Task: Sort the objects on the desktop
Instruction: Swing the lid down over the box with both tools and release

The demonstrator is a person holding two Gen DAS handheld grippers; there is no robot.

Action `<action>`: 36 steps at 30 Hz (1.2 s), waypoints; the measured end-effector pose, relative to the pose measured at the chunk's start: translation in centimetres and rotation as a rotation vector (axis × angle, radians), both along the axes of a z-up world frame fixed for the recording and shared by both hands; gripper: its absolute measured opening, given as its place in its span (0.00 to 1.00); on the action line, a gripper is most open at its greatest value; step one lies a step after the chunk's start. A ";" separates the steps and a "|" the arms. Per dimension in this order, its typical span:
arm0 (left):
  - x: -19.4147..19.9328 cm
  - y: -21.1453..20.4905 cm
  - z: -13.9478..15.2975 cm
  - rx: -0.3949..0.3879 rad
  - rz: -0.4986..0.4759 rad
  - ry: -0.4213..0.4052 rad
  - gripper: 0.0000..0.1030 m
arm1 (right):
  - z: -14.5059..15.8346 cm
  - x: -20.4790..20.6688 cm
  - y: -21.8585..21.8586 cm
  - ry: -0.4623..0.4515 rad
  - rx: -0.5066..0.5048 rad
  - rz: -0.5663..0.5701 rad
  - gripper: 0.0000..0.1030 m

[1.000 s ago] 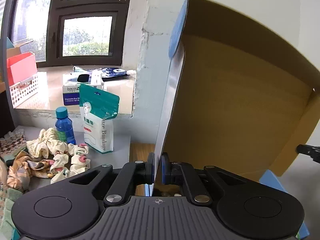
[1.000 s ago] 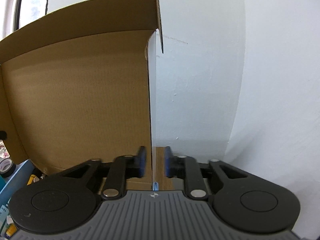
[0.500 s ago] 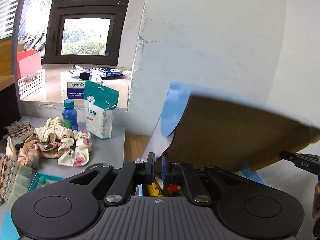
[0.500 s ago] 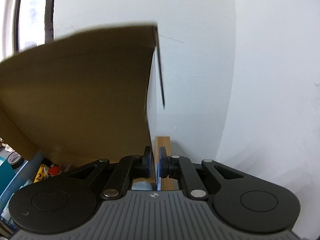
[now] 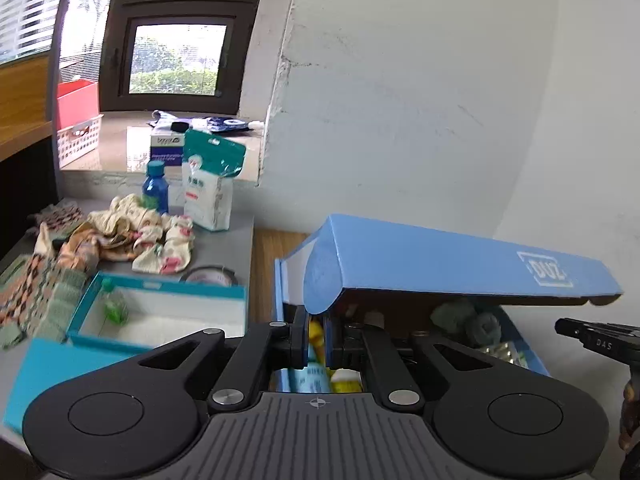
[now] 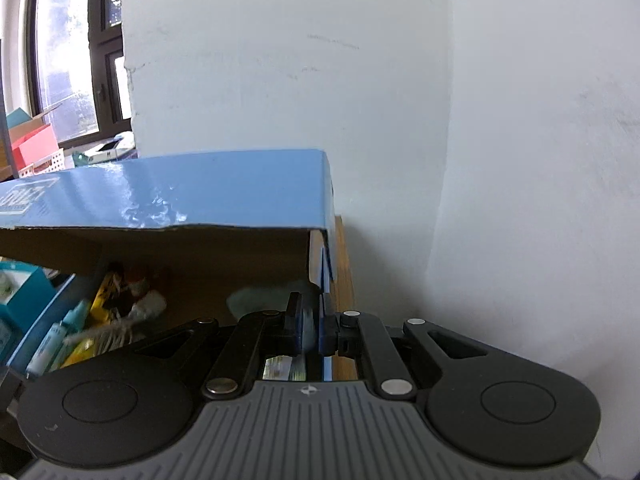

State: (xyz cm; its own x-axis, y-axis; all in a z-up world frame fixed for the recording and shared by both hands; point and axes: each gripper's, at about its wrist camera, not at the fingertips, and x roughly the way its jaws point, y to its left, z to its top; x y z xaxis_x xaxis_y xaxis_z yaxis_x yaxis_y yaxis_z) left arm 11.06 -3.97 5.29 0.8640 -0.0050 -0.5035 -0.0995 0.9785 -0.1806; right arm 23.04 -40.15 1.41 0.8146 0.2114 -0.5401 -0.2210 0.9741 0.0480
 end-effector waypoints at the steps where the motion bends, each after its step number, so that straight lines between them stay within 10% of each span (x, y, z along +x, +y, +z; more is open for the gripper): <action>1: -0.4 0.0 -0.2 0.000 0.003 0.005 0.08 | -0.1 -0.8 -0.1 0.007 0.000 0.001 0.09; 17: -4.4 -1.3 -3.7 0.014 0.042 0.020 0.10 | 0.9 -10.4 -0.6 0.069 -0.040 0.082 0.14; 36: -5.4 -2.1 -7.8 0.059 0.049 0.035 0.19 | 2.0 -12.6 2.7 0.106 -0.106 0.251 0.29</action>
State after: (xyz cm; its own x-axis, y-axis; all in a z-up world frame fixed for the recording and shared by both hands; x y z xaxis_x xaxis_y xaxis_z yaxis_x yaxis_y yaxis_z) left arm 5.68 -6.06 -2.46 0.8441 0.0671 -0.5319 -0.1526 0.9812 -0.1185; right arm 10.45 -37.43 3.42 0.6821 0.3371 -0.6489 -0.4548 0.8905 -0.0154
